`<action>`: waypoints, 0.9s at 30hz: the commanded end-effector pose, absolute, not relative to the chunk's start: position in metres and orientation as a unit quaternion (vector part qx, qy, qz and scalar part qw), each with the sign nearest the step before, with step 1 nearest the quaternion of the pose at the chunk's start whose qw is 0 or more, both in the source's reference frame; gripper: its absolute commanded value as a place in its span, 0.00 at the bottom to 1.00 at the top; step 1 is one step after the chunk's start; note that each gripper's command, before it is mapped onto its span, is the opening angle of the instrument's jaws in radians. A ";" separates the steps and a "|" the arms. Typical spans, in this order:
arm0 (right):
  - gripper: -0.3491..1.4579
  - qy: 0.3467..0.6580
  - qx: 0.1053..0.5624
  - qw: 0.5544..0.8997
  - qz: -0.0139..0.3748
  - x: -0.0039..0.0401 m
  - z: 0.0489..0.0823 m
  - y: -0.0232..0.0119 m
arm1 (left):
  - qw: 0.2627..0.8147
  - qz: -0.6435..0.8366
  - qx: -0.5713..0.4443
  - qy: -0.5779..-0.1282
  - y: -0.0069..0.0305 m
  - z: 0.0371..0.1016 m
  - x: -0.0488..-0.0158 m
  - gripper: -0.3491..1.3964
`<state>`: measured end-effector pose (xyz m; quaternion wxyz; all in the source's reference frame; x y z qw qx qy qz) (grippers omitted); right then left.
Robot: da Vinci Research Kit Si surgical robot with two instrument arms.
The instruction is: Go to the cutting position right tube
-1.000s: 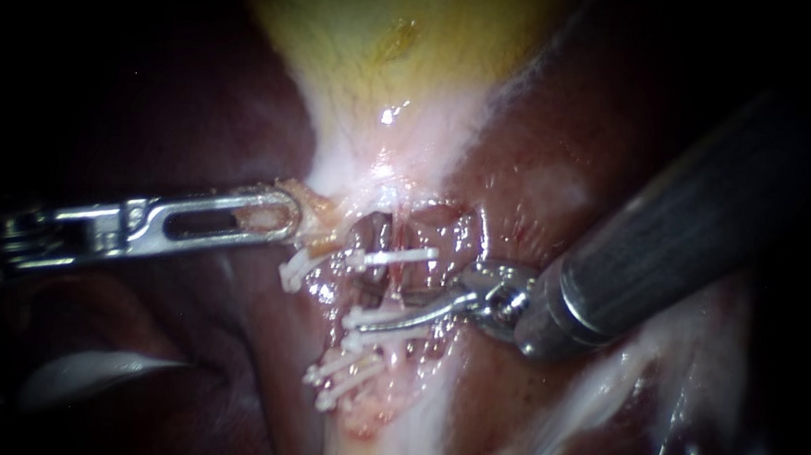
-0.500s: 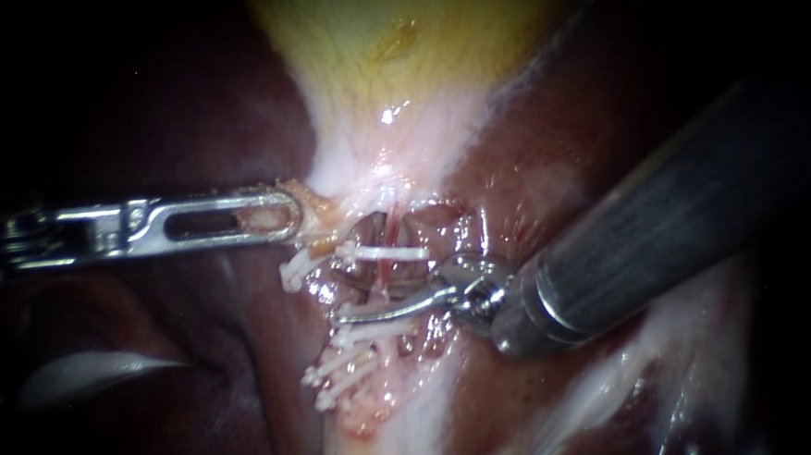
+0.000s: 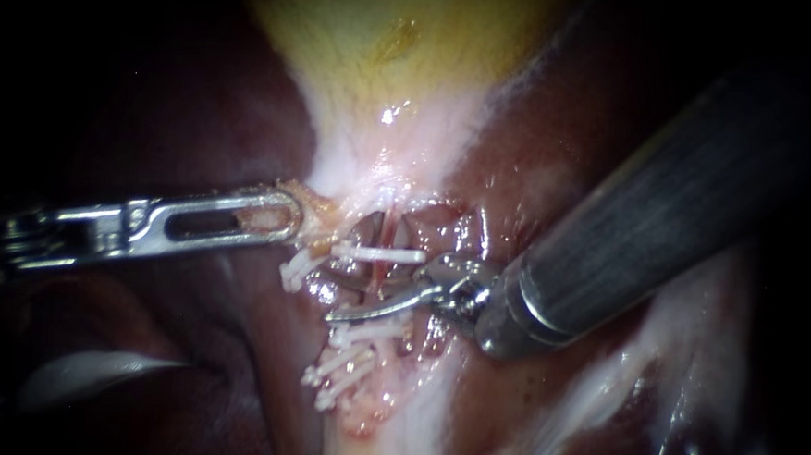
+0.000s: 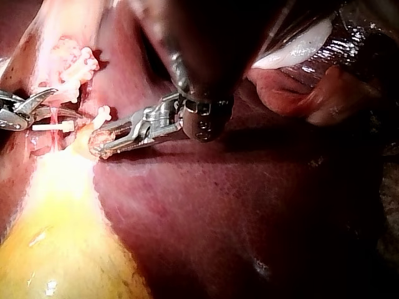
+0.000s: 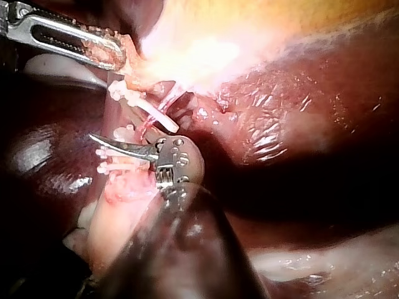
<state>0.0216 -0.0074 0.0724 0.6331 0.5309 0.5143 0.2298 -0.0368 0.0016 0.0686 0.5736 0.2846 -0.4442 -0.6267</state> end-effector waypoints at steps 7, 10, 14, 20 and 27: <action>0.99 0.518 0.539 0.625 0.224 0.0217 0.0705 -0.0071 | 0.574 -0.627 0.285 -0.444 0.0016 0.0686 -0.0367 0.00; 0.99 0.519 0.541 0.623 0.225 0.0217 0.0700 -0.0069 | 0.574 -0.627 0.285 -0.444 0.0016 0.0686 -0.0367 0.00; 0.99 0.520 0.541 0.622 0.225 0.0217 0.0699 -0.0069 | 0.574 -0.627 0.285 -0.443 0.0016 0.0687 -0.0367 0.00; 0.99 0.519 0.541 0.622 0.224 0.0217 0.0699 -0.0069 | 0.574 -0.627 0.285 -0.443 0.0016 0.0687 -0.0367 0.00; 0.99 0.522 0.542 0.620 0.225 0.0217 0.0699 -0.0069 | 0.574 -0.627 0.285 -0.443 0.0016 0.0687 -0.0367 0.00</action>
